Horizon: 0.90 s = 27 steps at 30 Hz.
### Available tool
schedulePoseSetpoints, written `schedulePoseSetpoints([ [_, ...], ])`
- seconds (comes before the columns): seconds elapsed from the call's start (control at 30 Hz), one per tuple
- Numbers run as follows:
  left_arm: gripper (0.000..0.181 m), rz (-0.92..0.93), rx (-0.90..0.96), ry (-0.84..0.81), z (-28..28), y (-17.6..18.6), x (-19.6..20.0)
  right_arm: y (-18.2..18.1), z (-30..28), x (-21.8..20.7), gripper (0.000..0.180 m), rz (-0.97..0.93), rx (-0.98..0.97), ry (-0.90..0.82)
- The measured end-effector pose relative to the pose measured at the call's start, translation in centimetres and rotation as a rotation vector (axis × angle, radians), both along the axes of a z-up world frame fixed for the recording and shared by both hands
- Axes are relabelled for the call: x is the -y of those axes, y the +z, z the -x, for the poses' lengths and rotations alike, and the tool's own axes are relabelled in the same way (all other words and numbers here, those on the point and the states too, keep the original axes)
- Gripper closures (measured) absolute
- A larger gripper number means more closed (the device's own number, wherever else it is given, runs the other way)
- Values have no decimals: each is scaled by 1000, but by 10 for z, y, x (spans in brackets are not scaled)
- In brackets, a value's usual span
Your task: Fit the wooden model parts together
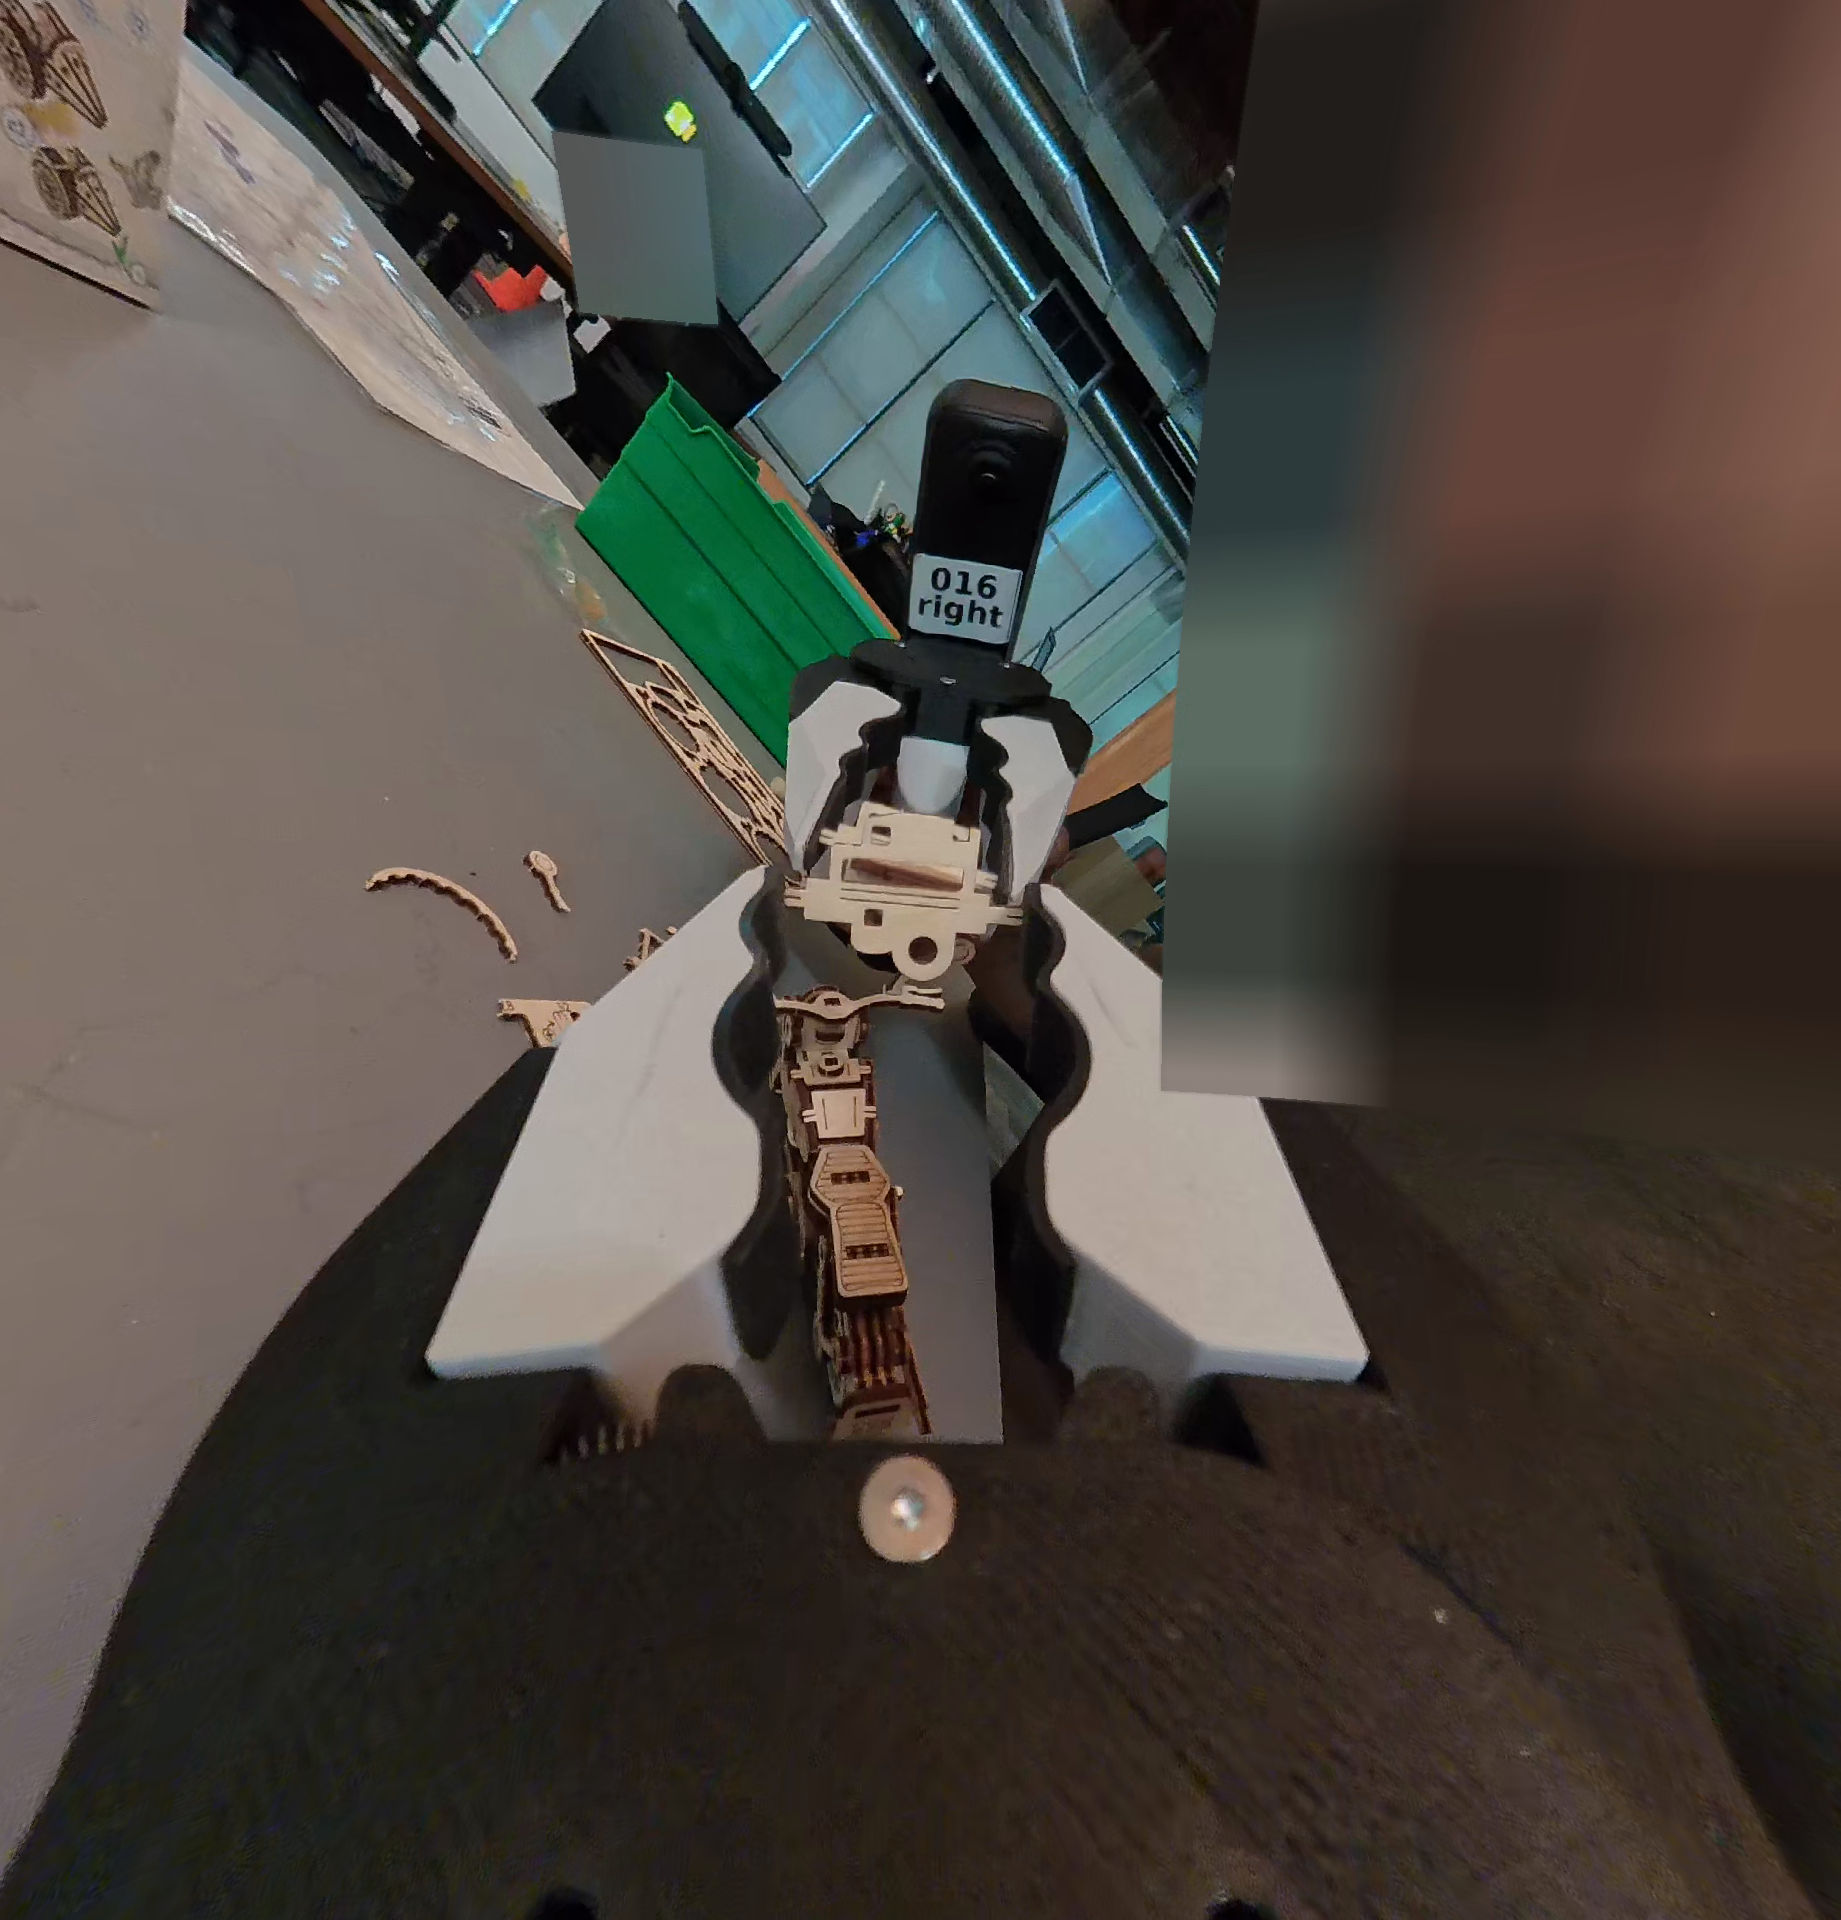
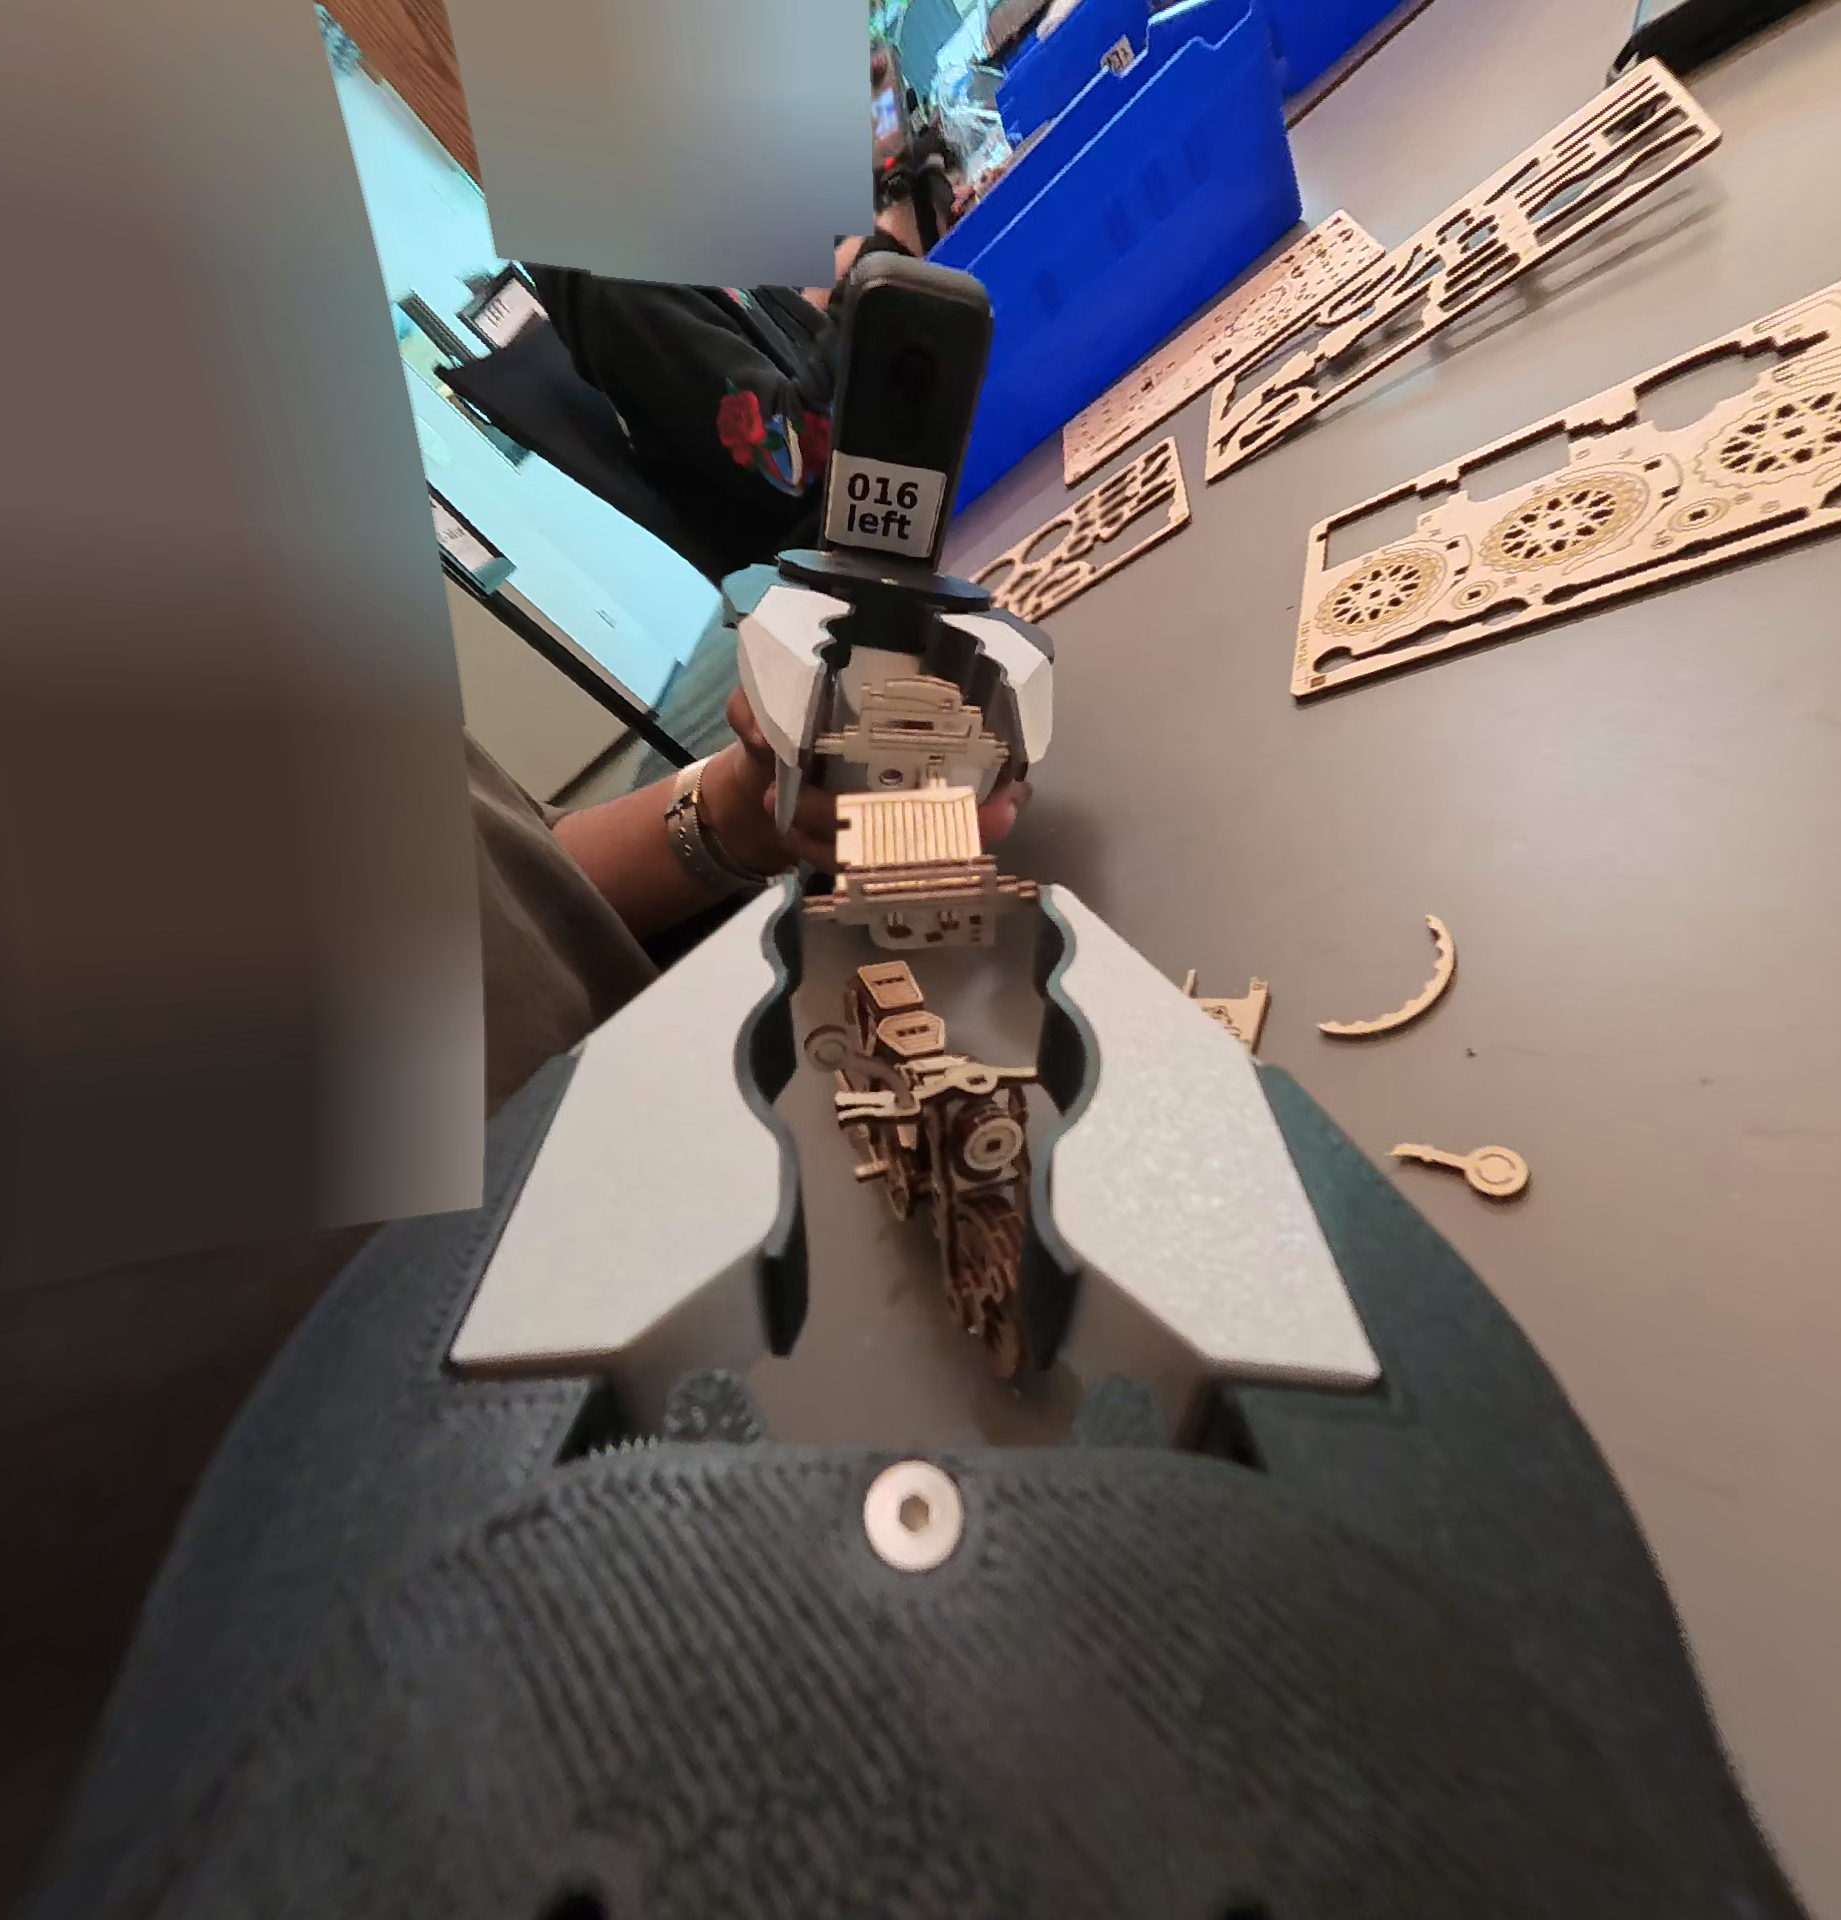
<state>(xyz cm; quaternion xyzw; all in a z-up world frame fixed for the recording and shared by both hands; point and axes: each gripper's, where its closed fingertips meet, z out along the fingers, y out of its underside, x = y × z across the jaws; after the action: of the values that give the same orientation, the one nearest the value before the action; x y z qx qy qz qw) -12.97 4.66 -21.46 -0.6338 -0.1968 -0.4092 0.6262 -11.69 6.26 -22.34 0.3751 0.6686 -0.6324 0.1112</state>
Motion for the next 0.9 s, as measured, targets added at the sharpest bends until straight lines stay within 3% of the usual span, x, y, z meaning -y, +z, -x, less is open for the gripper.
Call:
schedulePoseSetpoints([
  [0.9,138,-5,-18,2,-2,1,-1,3,-4,1,135,120,92,43],
])
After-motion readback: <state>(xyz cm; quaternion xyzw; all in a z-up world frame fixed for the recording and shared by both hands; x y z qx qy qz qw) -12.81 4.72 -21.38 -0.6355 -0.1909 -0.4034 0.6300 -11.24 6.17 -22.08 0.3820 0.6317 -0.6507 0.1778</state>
